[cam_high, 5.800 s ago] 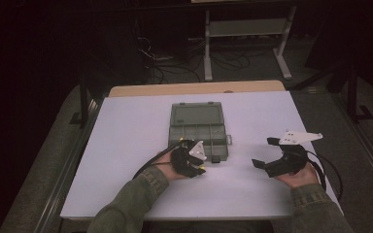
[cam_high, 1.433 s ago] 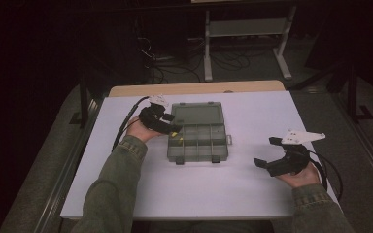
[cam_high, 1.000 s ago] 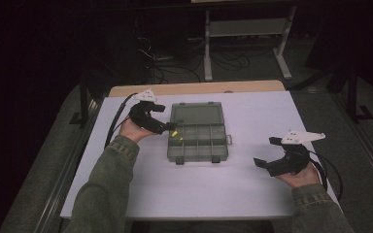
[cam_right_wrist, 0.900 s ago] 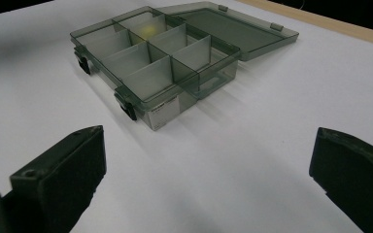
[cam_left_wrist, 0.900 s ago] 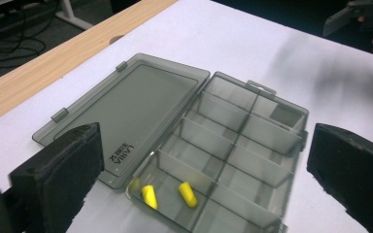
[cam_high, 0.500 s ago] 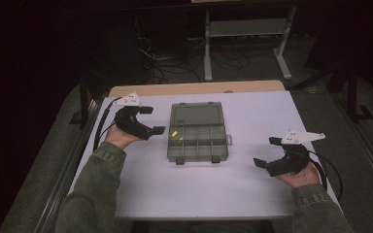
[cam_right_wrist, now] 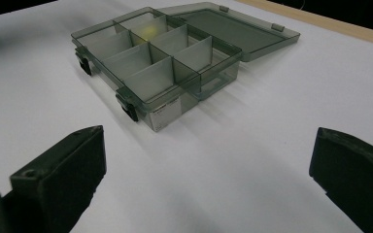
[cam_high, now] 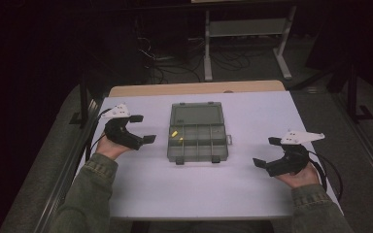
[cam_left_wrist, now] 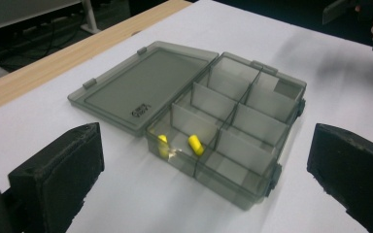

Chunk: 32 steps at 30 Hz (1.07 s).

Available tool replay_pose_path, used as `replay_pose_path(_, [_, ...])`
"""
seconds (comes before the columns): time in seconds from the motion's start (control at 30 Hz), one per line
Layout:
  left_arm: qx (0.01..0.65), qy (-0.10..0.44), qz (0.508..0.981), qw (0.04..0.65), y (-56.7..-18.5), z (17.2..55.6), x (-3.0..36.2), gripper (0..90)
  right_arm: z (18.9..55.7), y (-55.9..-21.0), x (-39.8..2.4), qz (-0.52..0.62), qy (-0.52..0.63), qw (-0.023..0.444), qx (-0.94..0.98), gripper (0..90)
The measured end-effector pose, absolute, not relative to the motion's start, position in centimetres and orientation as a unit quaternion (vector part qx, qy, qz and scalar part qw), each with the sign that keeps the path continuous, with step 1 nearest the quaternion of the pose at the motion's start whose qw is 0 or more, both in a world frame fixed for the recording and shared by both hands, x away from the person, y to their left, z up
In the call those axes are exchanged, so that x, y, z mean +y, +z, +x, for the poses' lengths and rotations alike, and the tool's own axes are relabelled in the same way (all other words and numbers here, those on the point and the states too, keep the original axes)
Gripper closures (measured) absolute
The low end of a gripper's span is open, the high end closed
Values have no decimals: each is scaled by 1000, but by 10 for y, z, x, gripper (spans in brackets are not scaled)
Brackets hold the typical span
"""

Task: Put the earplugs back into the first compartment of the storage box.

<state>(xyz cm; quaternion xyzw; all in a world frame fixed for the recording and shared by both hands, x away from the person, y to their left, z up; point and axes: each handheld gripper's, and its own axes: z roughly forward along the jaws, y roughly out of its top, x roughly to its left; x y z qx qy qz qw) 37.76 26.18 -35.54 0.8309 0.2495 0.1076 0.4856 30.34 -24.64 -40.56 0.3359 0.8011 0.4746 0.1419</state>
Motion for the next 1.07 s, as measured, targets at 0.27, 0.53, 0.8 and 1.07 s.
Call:
replay_pose_path(0.27, [258, 114, 831, 479, -368, 359, 270, 0, 303, -405, -247, 337, 478, 142, 799, 0])
replay_pose_path(0.53, [274, 130, 819, 487, -378, 344, 286, 0, 301, -405, -247, 336, 482, 143, 796, 0])
replay_pose_path(0.8, [292, 153, 794, 510, -384, 326, 310, 0, 299, -407, -248, 338, 487, 144, 793, 0])
replay_pose_path(1.07, [311, 173, 768, 532, -389, 311, 326, 0, 298, -408, -248, 335, 491, 147, 790, 0])
